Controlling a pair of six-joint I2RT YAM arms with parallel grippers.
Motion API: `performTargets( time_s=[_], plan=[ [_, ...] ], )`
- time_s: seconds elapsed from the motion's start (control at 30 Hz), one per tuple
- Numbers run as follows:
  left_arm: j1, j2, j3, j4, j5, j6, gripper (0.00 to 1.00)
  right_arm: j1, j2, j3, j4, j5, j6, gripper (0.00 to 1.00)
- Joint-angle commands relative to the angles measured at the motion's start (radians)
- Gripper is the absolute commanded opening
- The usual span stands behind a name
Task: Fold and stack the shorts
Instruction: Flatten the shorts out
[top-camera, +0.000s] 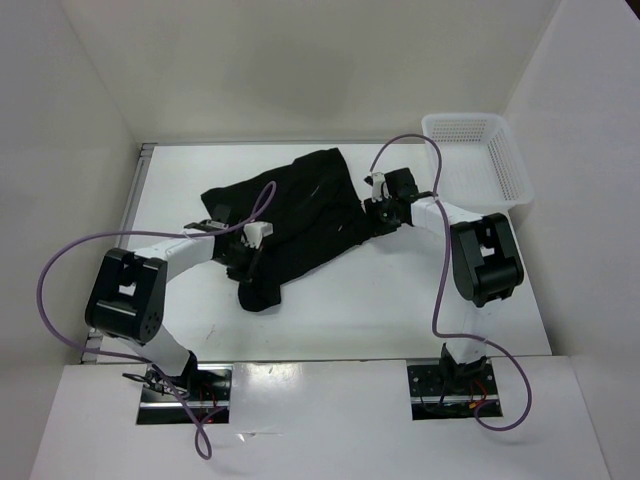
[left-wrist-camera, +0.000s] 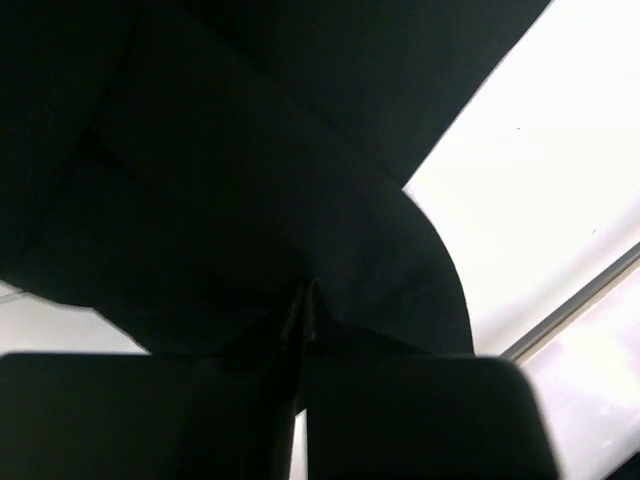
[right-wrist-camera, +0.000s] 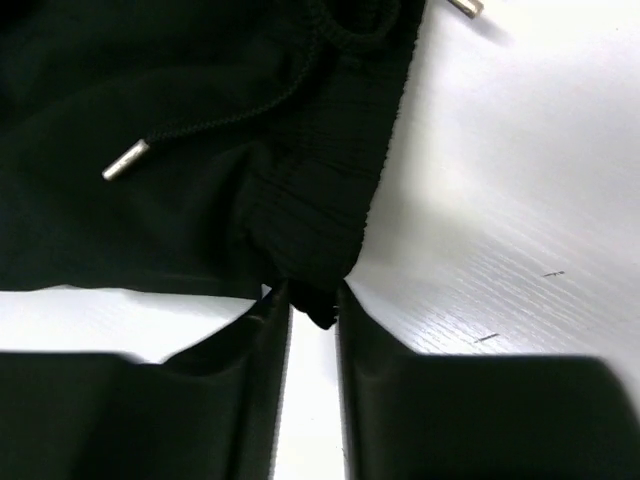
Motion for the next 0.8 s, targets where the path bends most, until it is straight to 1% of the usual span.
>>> performTargets(
  time_s=[0.0,0.03,0.07,0.13,0.17,0.27,0.3,0.33,0.37,0.4,0.43,0.47,0.57,0.6,0.63,0.67,0.7,0.73,0.77],
  plan=[
    [-0.005,0.008,-0.006,0.058,0.056,0.004,0.01,0.007,0.026,0.045,0.055,-0.001,-0.001,0.25],
    [-0.005,0.008,-0.006,0.069,0.043,0.004,0.00,0.007,0.026,0.045,0.055,0.011,-0.013,0.20],
    [-0.005,0.008,-0.006,0.069,0.033,0.004,0.00,0.007,0.026,0.045,0.055,0.011,-0.022,0.09],
    [-0.005,-0.001,0.022,0.060,-0.019,0.004,0.00,0.007,0.014,0.045,0.043,0.021,-0.057,0.00],
    [0.009,-0.012,0.042,0.048,-0.039,0.004,0.00,0.007,-0.002,0.045,0.022,0.021,-0.077,0.00],
    [0.153,-0.021,0.164,0.012,-0.050,0.004,0.00,0.007,-0.046,0.045,-0.015,-0.018,-0.165,0.00],
    [0.202,-0.009,0.200,-0.001,-0.028,0.004,0.00,0.007,-0.057,0.034,-0.039,-0.027,-0.185,0.00],
    [0.290,0.000,0.262,-0.002,-0.027,0.004,0.00,0.007,-0.066,0.034,-0.049,-0.039,-0.218,0.00],
    [0.325,0.025,0.287,-0.002,-0.027,0.004,0.00,0.007,-0.075,0.034,-0.060,-0.074,-0.231,0.00],
    [0.349,0.035,0.306,0.014,-0.027,0.004,0.00,0.007,-0.075,0.034,-0.069,-0.093,-0.231,0.00],
    [0.374,0.045,0.320,0.024,-0.059,0.004,0.00,0.007,-0.075,0.034,-0.069,-0.111,-0.231,0.00],
    [0.374,0.058,0.329,0.038,-0.079,0.004,0.00,0.007,-0.075,0.048,-0.069,-0.146,-0.231,0.00],
    [0.385,0.069,0.340,0.035,-0.104,0.004,0.00,0.016,-0.075,0.094,-0.069,-0.167,-0.219,0.00],
    [0.368,0.060,0.353,-0.035,-0.081,0.004,0.06,0.016,-0.075,0.103,-0.069,-0.167,-0.219,0.00],
    [0.348,0.028,0.363,-0.092,-0.046,0.004,0.15,0.016,-0.075,0.112,-0.069,-0.153,-0.219,0.00],
    [0.274,0.005,0.363,-0.150,0.009,0.004,0.30,0.016,-0.075,0.112,-0.069,-0.144,-0.219,0.00],
    [0.221,-0.041,0.343,-0.225,0.009,0.004,0.54,0.016,-0.075,0.112,-0.069,-0.134,-0.219,0.00],
    [0.166,-0.059,0.297,-0.244,-0.006,0.004,0.60,0.016,-0.075,0.112,-0.069,-0.134,-0.231,0.00],
    [0.059,-0.073,0.268,-0.256,-0.039,0.004,0.64,0.016,-0.065,0.103,-0.069,-0.134,-0.231,0.00]
  ],
)
